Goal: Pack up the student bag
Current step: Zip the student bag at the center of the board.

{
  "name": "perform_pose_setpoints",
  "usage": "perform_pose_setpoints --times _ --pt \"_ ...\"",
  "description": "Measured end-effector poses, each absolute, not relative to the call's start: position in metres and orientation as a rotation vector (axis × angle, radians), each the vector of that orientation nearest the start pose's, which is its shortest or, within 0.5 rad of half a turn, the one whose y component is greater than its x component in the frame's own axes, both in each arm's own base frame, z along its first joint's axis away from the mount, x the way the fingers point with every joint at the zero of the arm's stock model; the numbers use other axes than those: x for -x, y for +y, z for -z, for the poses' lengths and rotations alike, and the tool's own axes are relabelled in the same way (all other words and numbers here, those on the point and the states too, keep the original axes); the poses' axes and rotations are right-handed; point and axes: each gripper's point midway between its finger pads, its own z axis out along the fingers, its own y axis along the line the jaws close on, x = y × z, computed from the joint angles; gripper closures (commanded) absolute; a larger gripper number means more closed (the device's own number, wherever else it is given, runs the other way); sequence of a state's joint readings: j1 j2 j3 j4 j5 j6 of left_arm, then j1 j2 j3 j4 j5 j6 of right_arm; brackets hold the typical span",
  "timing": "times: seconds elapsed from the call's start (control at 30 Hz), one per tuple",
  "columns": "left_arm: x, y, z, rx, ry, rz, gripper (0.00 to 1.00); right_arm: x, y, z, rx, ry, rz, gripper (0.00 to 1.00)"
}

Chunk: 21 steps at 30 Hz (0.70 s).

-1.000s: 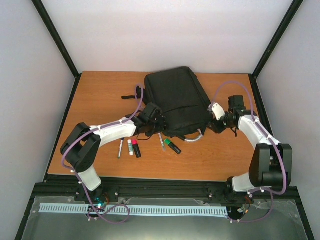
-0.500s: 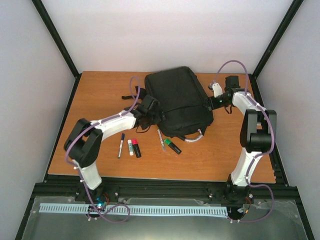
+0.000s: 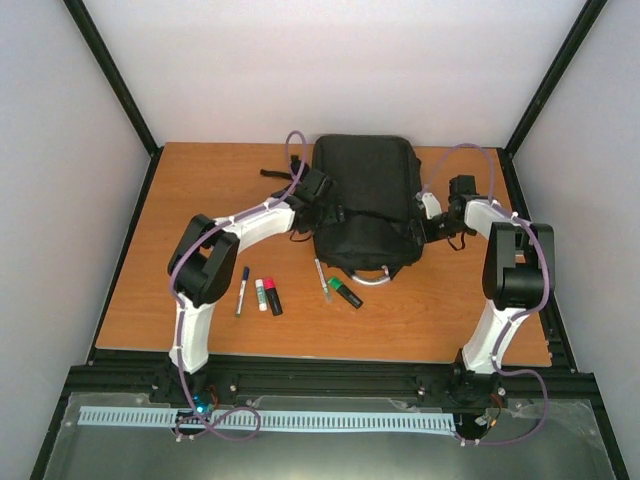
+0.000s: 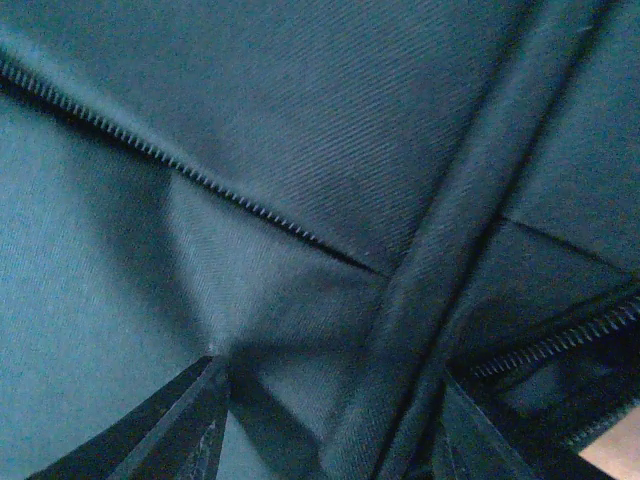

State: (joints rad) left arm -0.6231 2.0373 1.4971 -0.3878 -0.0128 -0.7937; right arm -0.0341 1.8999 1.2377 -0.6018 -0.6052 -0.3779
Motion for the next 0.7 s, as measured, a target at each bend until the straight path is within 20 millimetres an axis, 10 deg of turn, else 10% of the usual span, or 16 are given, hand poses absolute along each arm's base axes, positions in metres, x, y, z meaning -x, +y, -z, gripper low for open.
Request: perform_pose_setpoints --times 0.37,0.53,0.7 --pt "-0.456 -0.294 -0.099 0.190 2.545 0.368 0.00 -0.363 0.071 -0.100 0.551 2.561 -0.571 0.40" --pt "-0.424 -0.261 -0.127 0.275 2.534 0.339 0.05 -0.348 0.065 -0.150 0.557 2.452 -0.443 0.43" --pt "-0.382 -0.251 -0.146 0.373 2.517 0.528 0.21 -0.314 0.095 -0.151 0.698 2.434 -0.449 0.48"
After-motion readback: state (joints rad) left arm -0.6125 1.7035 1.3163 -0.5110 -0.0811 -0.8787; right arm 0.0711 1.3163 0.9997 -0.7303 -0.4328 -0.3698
